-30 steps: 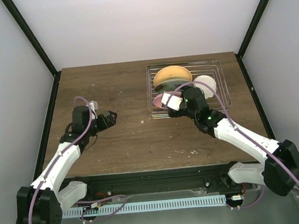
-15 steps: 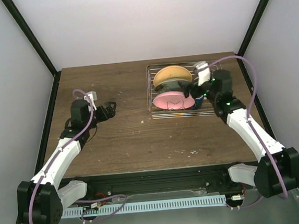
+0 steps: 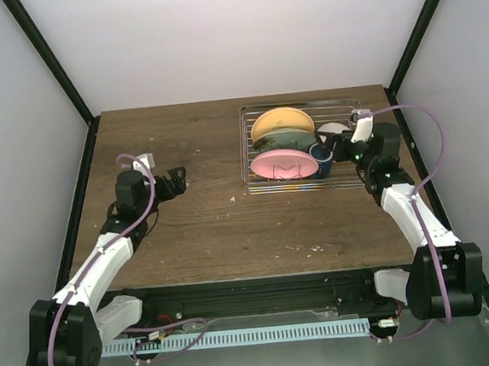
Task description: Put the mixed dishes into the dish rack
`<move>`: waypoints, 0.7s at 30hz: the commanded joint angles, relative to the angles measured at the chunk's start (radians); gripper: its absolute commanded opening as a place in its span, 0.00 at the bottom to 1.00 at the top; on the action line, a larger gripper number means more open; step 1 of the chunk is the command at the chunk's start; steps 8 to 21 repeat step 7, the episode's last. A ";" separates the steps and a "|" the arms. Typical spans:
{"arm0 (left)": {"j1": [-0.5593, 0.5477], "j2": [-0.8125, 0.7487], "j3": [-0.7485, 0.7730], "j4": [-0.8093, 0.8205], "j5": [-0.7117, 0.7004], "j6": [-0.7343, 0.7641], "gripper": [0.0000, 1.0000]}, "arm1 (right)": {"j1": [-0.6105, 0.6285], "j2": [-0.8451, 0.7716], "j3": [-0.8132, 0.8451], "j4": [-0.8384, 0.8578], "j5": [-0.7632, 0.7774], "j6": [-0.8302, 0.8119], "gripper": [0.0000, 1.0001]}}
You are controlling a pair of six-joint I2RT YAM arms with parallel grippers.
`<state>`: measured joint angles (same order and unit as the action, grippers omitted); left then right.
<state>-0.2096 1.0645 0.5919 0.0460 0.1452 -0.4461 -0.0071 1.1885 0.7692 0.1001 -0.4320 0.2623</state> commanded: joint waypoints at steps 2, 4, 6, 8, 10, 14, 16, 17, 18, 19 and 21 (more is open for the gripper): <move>0.003 -0.067 -0.029 0.010 -0.115 -0.042 1.00 | -0.046 -0.019 0.002 -0.011 0.009 -0.021 1.00; 0.003 -0.081 -0.030 -0.008 -0.147 -0.058 1.00 | -0.047 -0.020 0.002 -0.006 -0.004 -0.018 1.00; 0.003 -0.088 -0.036 -0.011 -0.165 -0.078 1.00 | -0.047 -0.018 0.001 0.004 -0.028 -0.009 1.00; 0.003 -0.087 -0.042 -0.004 -0.166 -0.086 1.00 | -0.047 -0.019 0.000 0.009 -0.036 -0.005 1.00; 0.003 -0.087 -0.042 -0.004 -0.166 -0.086 1.00 | -0.047 -0.019 0.000 0.009 -0.036 -0.005 1.00; 0.003 -0.087 -0.042 -0.004 -0.166 -0.086 1.00 | -0.047 -0.019 0.000 0.009 -0.036 -0.005 1.00; 0.003 -0.087 -0.042 -0.004 -0.166 -0.086 1.00 | -0.047 -0.019 0.000 0.009 -0.036 -0.005 1.00; 0.003 -0.087 -0.042 -0.004 -0.166 -0.086 1.00 | -0.047 -0.019 0.000 0.009 -0.036 -0.005 1.00; 0.003 -0.087 -0.042 -0.004 -0.166 -0.086 1.00 | -0.047 -0.019 0.000 0.009 -0.036 -0.005 1.00; 0.003 -0.087 -0.042 -0.004 -0.166 -0.086 1.00 | -0.047 -0.019 0.000 0.009 -0.036 -0.005 1.00; 0.003 -0.087 -0.042 -0.004 -0.166 -0.086 1.00 | -0.047 -0.019 0.000 0.009 -0.036 -0.005 1.00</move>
